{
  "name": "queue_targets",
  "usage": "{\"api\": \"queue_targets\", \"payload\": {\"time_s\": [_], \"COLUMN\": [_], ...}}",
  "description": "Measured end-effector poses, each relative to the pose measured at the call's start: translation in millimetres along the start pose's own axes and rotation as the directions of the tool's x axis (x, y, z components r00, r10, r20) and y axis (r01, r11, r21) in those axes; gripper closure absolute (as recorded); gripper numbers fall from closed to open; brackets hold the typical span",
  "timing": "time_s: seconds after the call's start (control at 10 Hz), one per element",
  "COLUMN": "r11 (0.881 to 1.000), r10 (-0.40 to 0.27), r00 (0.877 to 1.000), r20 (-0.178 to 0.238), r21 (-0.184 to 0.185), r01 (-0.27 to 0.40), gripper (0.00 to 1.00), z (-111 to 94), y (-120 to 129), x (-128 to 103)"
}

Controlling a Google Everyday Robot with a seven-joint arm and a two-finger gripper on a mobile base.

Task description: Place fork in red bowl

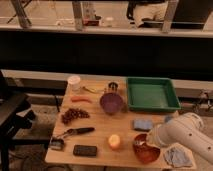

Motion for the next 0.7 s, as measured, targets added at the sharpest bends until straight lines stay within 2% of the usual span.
{"api": "queue_targets", "payload": {"time_s": [0.1,0.2,0.3,0.4,0.5,0.6,0.7], "r11": [1.000,1.000,1.000,1.000,1.000,1.000,1.000], "r10": [0.002,0.003,0.005,0.009,0.013,0.016,0.019], "r00": [1.000,1.000,1.000,1.000,1.000,1.000,1.000], "r20": [0.001,0.001,0.003,0.004,0.004,0.004,0.006], "r21": [0.001,0.000,0.000,0.000,0.000,0.000,-0.001], "r01": [-0.002,-0.003,-0.005,-0.009,-0.013,-0.016,-0.019], "gripper": [0.59,0.54,0.53,0.47,0.36,0.29,0.26], "z": [-0.8,-0.7,-0.8,-1.8,-2.7,-3.2,-3.8], "y": [0.7,1.3,2.1,3.3,4.8,5.7,7.0], "x": [0.4,0.3,0.1,1.4,2.4,3.1,3.5]}}
